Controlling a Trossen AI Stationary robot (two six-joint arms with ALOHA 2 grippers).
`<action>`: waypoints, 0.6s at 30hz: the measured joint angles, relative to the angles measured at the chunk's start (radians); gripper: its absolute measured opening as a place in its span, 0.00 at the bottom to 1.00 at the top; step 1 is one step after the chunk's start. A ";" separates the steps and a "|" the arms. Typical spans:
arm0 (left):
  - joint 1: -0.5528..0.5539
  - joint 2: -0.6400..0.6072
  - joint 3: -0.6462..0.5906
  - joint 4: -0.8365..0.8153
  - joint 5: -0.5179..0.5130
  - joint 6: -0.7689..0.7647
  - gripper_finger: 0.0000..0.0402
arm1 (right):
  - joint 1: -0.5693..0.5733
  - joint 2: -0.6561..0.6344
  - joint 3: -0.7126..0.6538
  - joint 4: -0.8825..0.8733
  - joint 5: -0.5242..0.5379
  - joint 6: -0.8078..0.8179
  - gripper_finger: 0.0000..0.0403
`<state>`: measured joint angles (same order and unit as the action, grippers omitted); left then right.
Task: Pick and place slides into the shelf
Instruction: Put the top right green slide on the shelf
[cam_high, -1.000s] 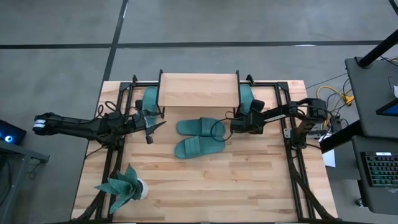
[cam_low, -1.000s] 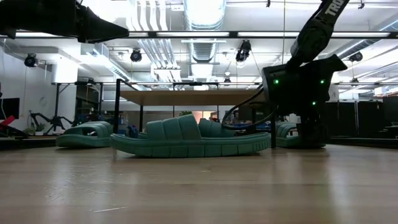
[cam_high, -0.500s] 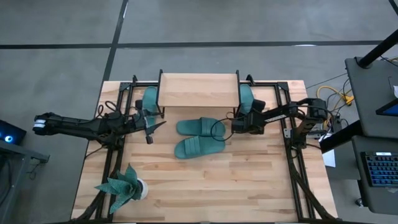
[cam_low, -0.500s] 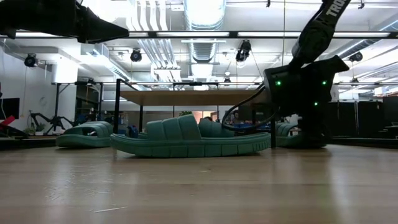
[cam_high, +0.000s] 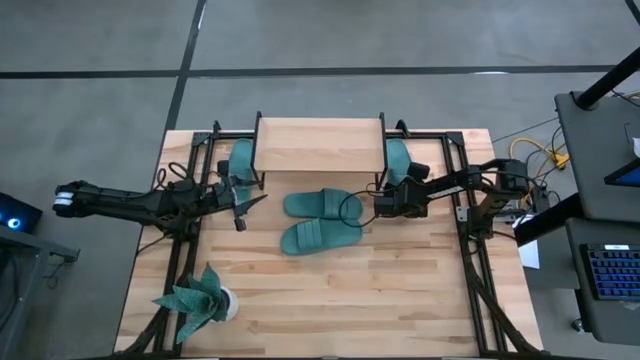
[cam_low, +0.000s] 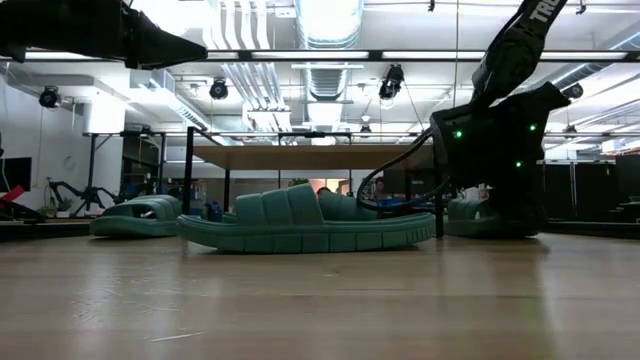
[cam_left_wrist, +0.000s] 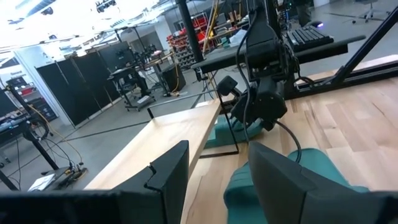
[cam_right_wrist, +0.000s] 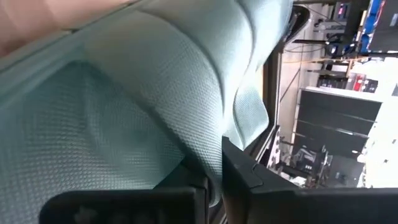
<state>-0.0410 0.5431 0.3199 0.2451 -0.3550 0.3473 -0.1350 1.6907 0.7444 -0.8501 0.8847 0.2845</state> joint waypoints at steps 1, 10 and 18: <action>0.000 0.001 0.000 0.000 0.000 0.000 0.38 | 0.000 -0.011 0.000 -0.001 0.000 0.003 0.03; 0.000 0.000 0.000 0.000 0.000 0.000 0.38 | 0.002 -0.144 0.000 -0.005 0.013 0.011 0.03; 0.000 0.001 0.000 -0.001 0.000 0.000 0.38 | 0.002 -0.301 0.000 -0.005 0.030 0.011 0.03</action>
<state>-0.0414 0.5438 0.3201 0.2446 -0.3548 0.3473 -0.1329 1.3892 0.7444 -0.8547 0.9146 0.2951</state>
